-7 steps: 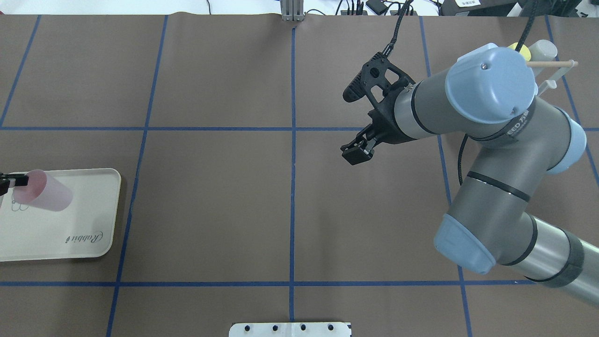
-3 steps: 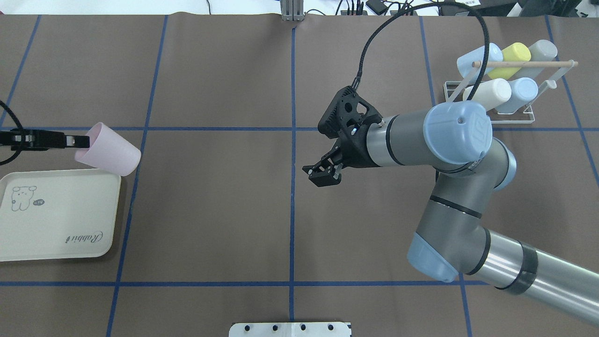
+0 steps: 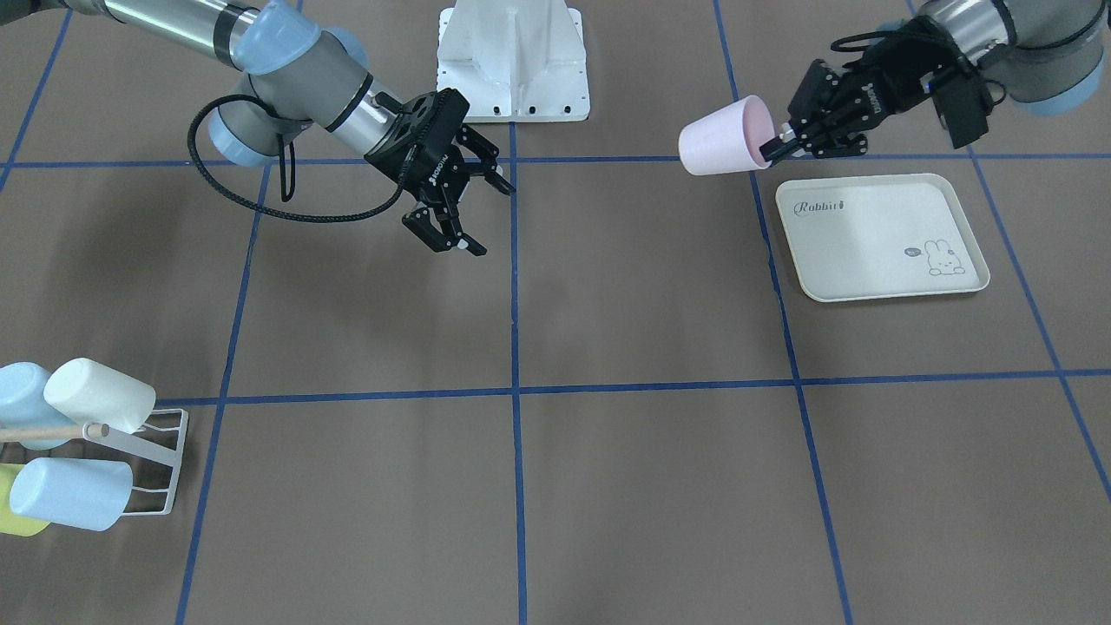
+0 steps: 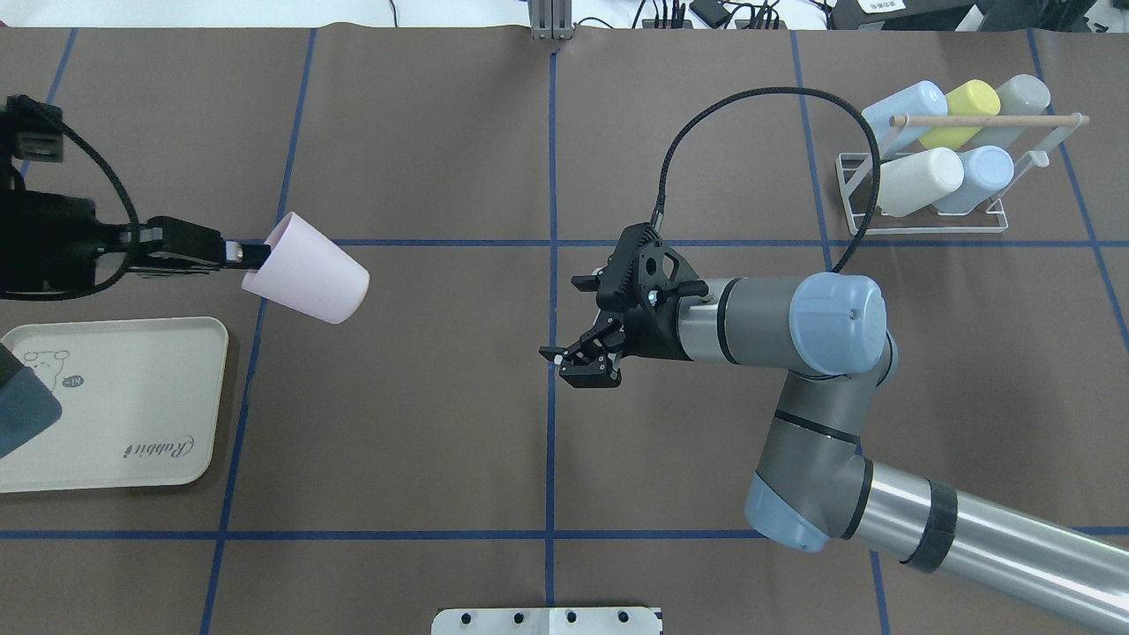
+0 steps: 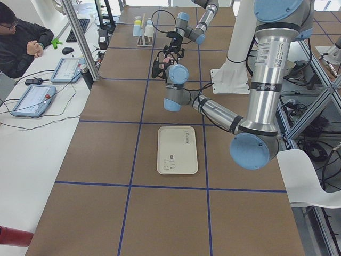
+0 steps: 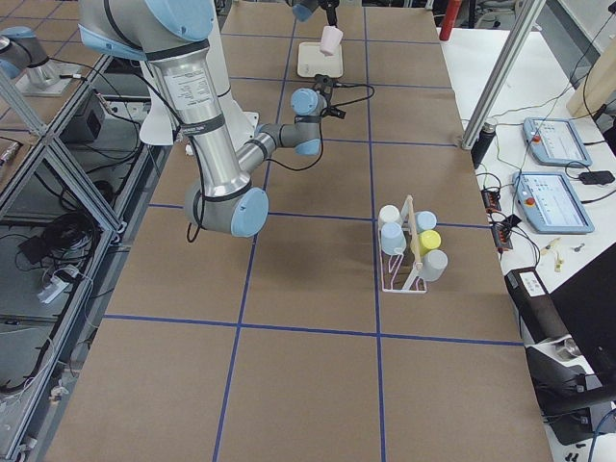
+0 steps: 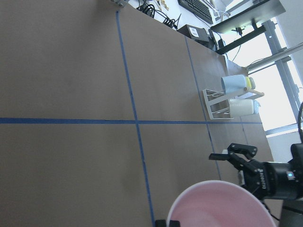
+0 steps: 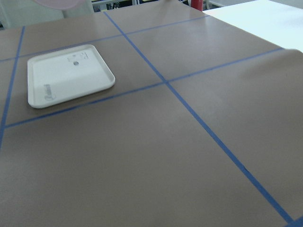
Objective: Transfer IKEA cup to right arm and place on rack
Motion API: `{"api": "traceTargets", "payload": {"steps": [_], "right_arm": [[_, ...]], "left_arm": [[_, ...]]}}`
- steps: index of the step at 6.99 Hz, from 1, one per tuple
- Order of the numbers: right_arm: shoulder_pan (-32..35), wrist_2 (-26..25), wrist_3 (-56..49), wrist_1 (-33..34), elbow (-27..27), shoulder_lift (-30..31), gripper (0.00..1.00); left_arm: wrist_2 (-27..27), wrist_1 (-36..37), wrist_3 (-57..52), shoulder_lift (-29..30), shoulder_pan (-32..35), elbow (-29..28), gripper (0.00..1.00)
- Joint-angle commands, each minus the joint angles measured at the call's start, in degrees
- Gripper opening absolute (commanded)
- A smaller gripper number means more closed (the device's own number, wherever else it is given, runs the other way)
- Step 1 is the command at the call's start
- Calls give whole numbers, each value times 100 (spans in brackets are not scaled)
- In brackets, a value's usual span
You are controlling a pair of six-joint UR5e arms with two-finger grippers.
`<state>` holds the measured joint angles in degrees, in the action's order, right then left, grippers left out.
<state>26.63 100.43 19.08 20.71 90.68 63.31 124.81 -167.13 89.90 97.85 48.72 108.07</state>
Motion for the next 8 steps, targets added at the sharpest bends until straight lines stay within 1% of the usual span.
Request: {"api": "traceTargets", "payload": {"steps": [1,2,3,4,5,7,8], "right_arm": [[-298,-400,-1,-1784,-647,-2,98],[-377,-550,-1,-2086,-657,-20,98],[-413,-630,-10,-2132,-648,-37,98],[-439,-639,-10,-2133,-640,-98,98],[-457,-639,-18,-2133,-622,-99,98],[-457,-630,-45,-2133,-587,-108,98],[-457,-630,-45,-2133,-587,-117,98]], "left_arm": [[-962,14,388,383,-755,-66,0],[-1280,14,388,436,-1028,-93,0],[-1536,40,440,524,-1214,-128,0],[-1930,49,484,559,-1459,-250,0],[-2195,49,502,734,-1627,-408,0],[-2241,58,493,989,-1742,-733,0],[-2241,49,485,990,-1778,-787,0]]}}
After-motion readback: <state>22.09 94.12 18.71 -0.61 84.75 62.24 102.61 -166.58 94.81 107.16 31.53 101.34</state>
